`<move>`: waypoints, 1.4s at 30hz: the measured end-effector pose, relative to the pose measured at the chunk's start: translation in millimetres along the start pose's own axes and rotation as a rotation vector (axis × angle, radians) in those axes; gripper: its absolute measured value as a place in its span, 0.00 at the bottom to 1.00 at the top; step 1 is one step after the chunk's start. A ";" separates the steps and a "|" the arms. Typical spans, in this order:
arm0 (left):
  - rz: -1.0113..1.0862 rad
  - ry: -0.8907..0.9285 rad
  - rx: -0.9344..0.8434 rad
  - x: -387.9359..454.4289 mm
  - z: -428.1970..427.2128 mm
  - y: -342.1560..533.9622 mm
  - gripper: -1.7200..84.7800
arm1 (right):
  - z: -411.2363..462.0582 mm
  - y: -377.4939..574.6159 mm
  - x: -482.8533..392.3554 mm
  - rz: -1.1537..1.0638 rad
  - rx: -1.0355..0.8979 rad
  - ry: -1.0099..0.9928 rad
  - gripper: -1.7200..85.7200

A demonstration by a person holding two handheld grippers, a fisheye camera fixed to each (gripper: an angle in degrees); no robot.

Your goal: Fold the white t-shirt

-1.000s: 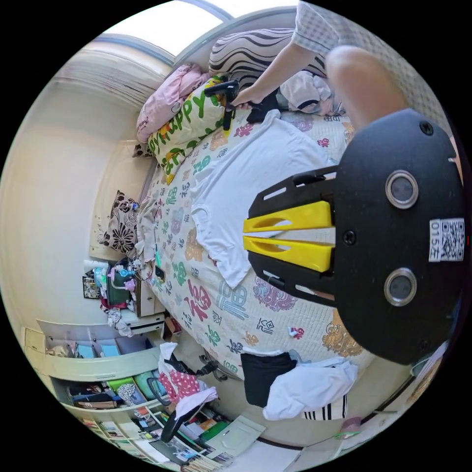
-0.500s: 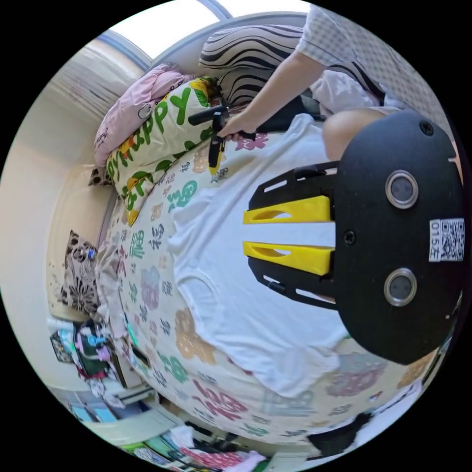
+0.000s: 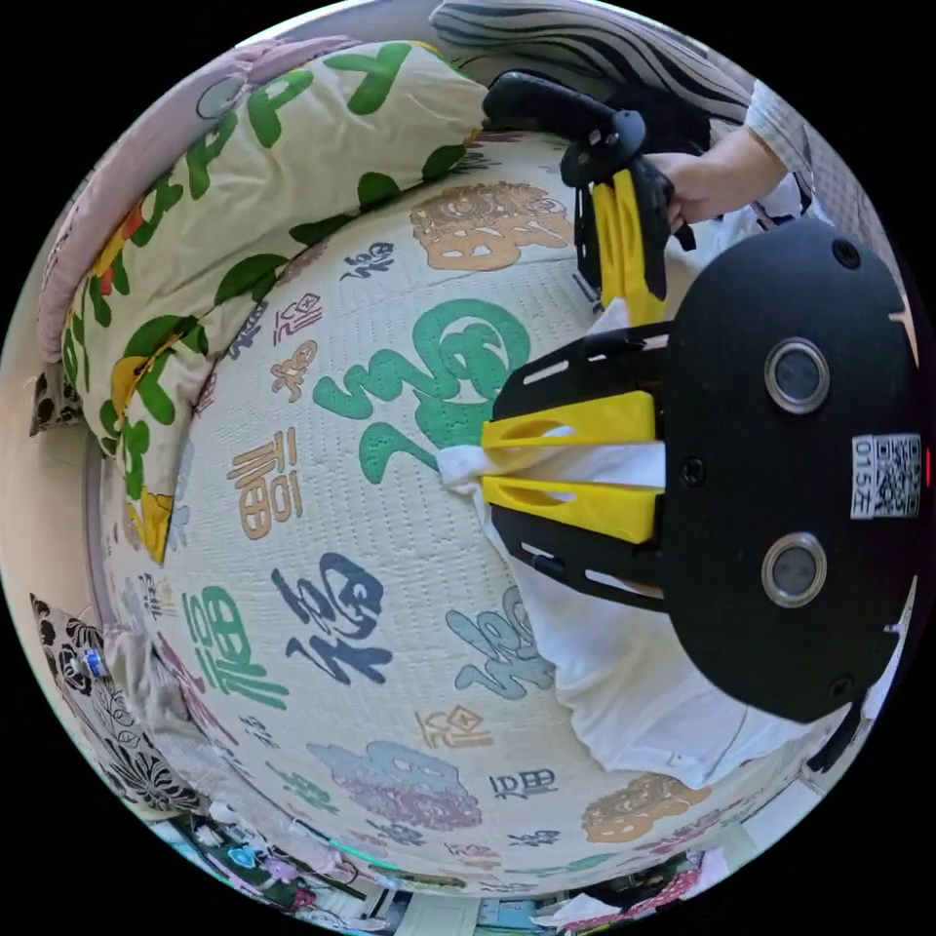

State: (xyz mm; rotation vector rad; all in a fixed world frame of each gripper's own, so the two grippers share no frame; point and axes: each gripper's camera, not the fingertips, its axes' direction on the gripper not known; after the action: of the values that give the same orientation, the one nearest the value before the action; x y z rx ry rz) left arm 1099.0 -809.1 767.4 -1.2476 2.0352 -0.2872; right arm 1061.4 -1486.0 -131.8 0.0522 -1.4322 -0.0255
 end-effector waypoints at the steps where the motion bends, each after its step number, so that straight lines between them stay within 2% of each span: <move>1: -0.024 0.094 0.058 -9.7 -2.6 -1.0 0.04 | -11.9 6.0 0.1 -0.005 0.046 0.026 0.03; 2: -0.040 0.172 0.112 -15.9 -6.4 -0.3 0.04 | -23.7 12.3 0.9 -0.007 0.095 0.053 0.02; 3: -0.064 0.365 0.268 -28.6 -15.2 4.3 0.04 | -29.1 15.3 1.6 -0.007 0.119 0.063 0.02; 4: -0.103 0.492 0.350 -39.6 -15.8 8.0 0.04 | -37.9 20.0 3.7 -0.005 0.160 0.074 0.02; 6: -0.104 0.512 0.326 -46.5 -5.0 6.6 0.06 | -43.9 22.6 8.2 0.004 0.171 0.099 0.02; 9: -0.086 0.396 0.216 -53.4 14.8 7.3 0.11 | -39.8 24.0 16.9 0.031 0.117 0.170 0.02; 11: -0.038 0.391 0.219 -58.5 13.5 10.0 0.12 | -40.5 28.6 21.8 0.040 0.090 0.208 0.03; 14: -0.048 0.410 0.354 -76.9 -8.9 23.3 0.13 | -47.5 37.4 32.2 0.086 0.114 0.164 0.03; 17: -0.089 0.549 0.468 -104.8 -34.1 47.4 0.13 | -60.3 47.9 38.7 0.123 0.176 0.156 0.05; 20: -0.068 0.597 0.551 -124.3 -66.5 105.0 0.13 | -73.5 60.2 35.9 0.104 0.133 0.124 0.09; 24: -0.095 0.489 0.484 -142.0 -103.9 248.7 0.13 | -78.1 93.3 12.0 0.029 -0.041 0.144 0.10; 28: -0.307 0.334 0.370 -148.2 -131.5 431.3 0.13 | -79.3 145.3 -17.3 0.016 -0.211 0.179 0.11; 33: -0.515 0.217 0.257 -133.3 -160.8 599.2 0.13 | -71.1 189.1 -47.5 -0.021 -0.304 0.245 0.13; 36: -0.576 0.175 0.355 -112.8 -196.4 670.3 0.13 | -49.2 200.9 -59.8 -0.054 -0.407 0.393 0.15; 38: -0.580 0.161 0.434 -100.8 -223.7 697.6 0.13 | -25.1 209.8 -62.6 -0.068 -0.540 0.512 0.15; 42: -0.521 0.063 0.552 -76.1 -292.5 716.5 0.14 | -4.9 218.4 -67.3 -0.110 -0.567 0.624 0.13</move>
State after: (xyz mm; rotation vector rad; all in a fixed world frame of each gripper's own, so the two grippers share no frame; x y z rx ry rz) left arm 431.6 -432.5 635.8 -1.3830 1.4863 -1.0629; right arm 1053.9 -1264.5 -187.8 -0.3049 -0.7576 -0.4655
